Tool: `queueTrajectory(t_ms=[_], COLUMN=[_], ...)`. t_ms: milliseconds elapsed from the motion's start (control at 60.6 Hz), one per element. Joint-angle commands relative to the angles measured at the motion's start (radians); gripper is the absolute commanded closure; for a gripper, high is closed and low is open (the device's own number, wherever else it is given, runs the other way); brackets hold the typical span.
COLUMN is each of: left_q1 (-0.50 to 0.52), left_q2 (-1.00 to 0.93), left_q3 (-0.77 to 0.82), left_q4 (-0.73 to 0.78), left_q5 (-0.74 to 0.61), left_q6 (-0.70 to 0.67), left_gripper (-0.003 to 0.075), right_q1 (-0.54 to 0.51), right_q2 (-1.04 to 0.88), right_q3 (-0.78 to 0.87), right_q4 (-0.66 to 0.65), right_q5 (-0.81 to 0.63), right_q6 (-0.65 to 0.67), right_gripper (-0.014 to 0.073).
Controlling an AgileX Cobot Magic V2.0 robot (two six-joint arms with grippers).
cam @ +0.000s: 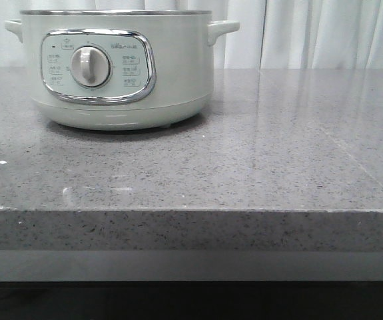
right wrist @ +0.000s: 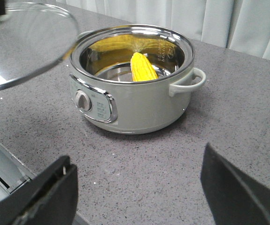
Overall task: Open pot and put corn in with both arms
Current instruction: 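Withdraw the right gripper away from the pot, then lower the glass lid onto the pot with the left gripper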
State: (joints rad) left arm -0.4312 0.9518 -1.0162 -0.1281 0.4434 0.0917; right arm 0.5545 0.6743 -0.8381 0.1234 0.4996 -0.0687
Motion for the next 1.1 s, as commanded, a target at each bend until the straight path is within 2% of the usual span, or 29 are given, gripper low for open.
queueTrajectory(t_ms=[0,495,742,1088], left_q1=[-0.007,-0.007,-0.007,-0.007], left_q2=[0.076,0.520,0.622,0.700], left_q3=[-0.113,-0.456,-0.480,-0.480], left_q4=[-0.016,-0.016,-0.026,-0.072], left_q5=[-0.155,-0.300,-0.466,-0.506], left_q6=[-0.003,-0.003,-0.003,-0.003], left_gripper=[0.0514,0.0514,0.0514,0.0514], right_q1=[-0.002,-0.002,-0.002,-0.002], right_q2=[-0.003,-0.003,-0.003,-0.003], right_q3=[-0.025,-0.025,-0.025,-0.025], right_q4=[0.007,0.007,0.007,0.007], right_q5=[-0.078,-0.079,-0.079,-0.079], right_q6=[-0.009,-0.009,-0.009,-0.009], right_gripper=[0.0032,0.0032,0.0032,0.0032])
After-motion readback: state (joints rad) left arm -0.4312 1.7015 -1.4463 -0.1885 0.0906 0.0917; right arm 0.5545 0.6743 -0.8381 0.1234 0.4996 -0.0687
